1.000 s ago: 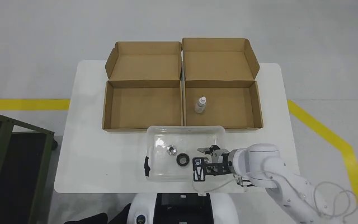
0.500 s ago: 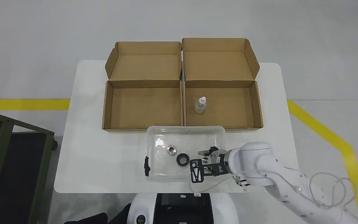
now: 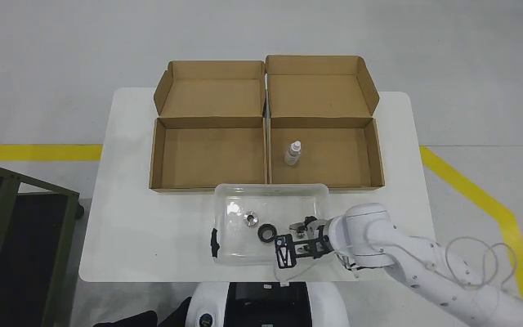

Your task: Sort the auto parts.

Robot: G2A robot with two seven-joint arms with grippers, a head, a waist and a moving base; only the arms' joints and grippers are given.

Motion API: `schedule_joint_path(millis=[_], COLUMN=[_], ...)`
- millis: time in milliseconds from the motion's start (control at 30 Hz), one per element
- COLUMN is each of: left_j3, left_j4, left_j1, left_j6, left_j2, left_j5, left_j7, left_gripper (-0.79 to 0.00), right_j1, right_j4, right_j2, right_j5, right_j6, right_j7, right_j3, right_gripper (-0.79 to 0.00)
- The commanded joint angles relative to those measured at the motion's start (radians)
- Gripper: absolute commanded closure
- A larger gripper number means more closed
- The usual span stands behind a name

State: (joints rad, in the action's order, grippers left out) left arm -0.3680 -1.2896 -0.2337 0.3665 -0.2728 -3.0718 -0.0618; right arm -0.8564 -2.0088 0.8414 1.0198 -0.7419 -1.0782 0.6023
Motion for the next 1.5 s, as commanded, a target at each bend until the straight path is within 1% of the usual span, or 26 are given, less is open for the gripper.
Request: schedule_joint_path(millis=[0,167,333,400,433,467,567,867,1133,1333,1467], left_j3=[0.000,0.000,0.000,0.000,0.000,0.000,0.000,0.000,0.000,0.000,0.000], left_j4=[0.000,0.000,0.000,0.000,0.000,0.000,0.000,0.000,0.000,0.000,0.000], left_j1=[0.000,0.000,0.000,0.000,0.000,0.000,0.000,0.000,0.000,0.000,0.000], left_j6=[0.000,0.000,0.000,0.000,0.000,0.000,0.000,0.000,0.000,0.000,0.000], left_j2=[0.000,0.000,0.000,0.000,0.000,0.000,0.000,0.000,0.000,0.000,0.000], left_j5=[0.000,0.000,0.000,0.000,0.000,0.000,0.000,0.000,0.000,0.000,0.000], left_j7=[0.000,0.000,0.000,0.000,0.000,0.000,0.000,0.000,0.000,0.000,0.000], left_gripper=[-0.785,-0.785,-0.785,-0.785,-0.785,-0.785,-0.785,-0.785,-0.785,-0.785,-0.785], right_j1=[0.011,0.033,0.046,0.049,0.051,0.051,0.054,0.063,0.038,-0.022,-0.078], right_j4=[0.004,0.015,0.028,0.034,0.035,0.036,0.036,-0.010,-0.067,-0.096,-0.102], right_j2=[0.000,0.003,0.007,0.009,0.010,0.012,0.015,0.015,-0.001,-0.019,-0.029], right_j5=[-0.006,-0.011,-0.007,-0.003,0.000,0.002,0.010,0.001,-0.005,0.022,0.052], right_j6=[0.005,0.014,0.024,0.027,0.028,0.030,0.032,0.051,0.102,0.168,0.198], right_j7=[-0.005,-0.014,-0.024,-0.027,-0.028,-0.028,-0.031,-0.022,0.016,0.116,0.224], right_j3=[-0.014,-0.043,-0.061,-0.065,-0.066,-0.066,-0.064,-0.020,0.066,0.150,0.196], right_gripper=[-0.366,-0.345,-0.283,-0.231,-0.185,-0.114,0.000,0.000,0.000,0.000,0.000])
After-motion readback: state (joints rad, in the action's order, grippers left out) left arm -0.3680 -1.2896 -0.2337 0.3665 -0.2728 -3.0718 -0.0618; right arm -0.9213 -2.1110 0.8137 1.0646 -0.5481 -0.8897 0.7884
